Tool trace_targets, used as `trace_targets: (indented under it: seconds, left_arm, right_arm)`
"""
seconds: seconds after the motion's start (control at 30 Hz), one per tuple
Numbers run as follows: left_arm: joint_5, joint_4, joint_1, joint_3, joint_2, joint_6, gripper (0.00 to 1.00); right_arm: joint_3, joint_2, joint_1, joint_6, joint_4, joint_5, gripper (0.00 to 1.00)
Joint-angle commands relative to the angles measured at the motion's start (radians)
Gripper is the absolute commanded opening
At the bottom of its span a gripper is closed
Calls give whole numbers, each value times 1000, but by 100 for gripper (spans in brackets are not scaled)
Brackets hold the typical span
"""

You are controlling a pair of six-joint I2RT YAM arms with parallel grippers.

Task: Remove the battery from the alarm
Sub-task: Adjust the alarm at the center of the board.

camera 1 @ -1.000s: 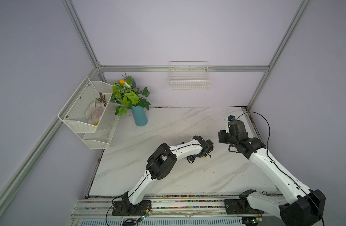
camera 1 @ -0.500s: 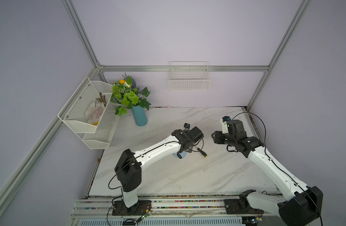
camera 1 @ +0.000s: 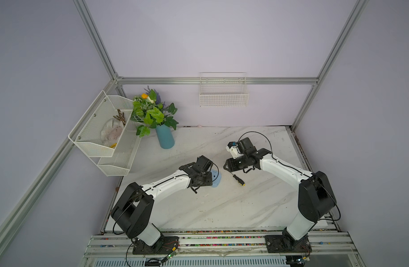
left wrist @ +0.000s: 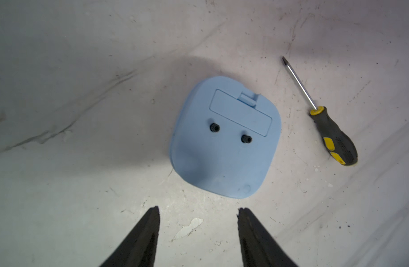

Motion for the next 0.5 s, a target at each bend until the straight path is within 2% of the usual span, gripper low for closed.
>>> trace_targets:
  seconds: [0.0,0.23,0.47]
  left_arm:
    - [123,193,3,-77,13,-75,56]
    - [151,261,7,-97,58,-116,56]
    - [142,250,14,-121,73,-143,55]
  right_arm:
    - [56,51,6,-41,-12,-27,48]
    - [116,146,29,-74,-12,-67,49]
    - [179,212,50,-102,-30,-74,50]
